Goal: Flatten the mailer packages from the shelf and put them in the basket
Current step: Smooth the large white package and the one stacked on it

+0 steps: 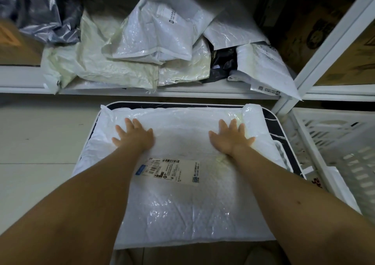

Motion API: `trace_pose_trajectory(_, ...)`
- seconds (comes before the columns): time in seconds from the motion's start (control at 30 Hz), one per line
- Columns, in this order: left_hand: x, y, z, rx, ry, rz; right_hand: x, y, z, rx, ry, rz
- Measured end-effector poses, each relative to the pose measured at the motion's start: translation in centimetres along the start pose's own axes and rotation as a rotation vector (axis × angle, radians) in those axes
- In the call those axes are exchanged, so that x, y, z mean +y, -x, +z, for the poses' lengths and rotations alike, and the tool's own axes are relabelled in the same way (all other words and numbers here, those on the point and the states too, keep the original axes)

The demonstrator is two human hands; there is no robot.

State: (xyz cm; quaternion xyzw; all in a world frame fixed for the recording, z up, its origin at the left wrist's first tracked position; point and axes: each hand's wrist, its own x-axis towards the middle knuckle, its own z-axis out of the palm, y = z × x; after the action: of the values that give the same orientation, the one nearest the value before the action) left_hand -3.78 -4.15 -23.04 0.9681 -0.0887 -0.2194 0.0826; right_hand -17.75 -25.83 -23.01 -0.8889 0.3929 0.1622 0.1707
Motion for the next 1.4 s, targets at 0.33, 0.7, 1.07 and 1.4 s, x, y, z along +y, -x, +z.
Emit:
trace_pose_trajectory(0.33, 4.7, 11.2, 1.1, 0.102, -0.14, 0.222, -1.6, 9.4, 1.0, 0.267, -0.022, -0.017)
trace_pose_trajectory(0.7, -3.0, 18.5, 7.0, 0.121, -0.076, -0.021, 0.4, 18.3, 7.6, 0.246, 0.011, 0.087)
trace_pose_trajectory(1.07, -3.9, 16.2, 6.5, 0.075, 0.019, -0.11, 0.4, 16.3, 6.1, 0.293, 0.232, 0.073)
trace_pose_trajectory(1.4, -2.2, 12.5, 5.2, 0.212, -0.053, -0.011, -1.9, 11.7, 4.9, 0.301, 0.142, -0.078)
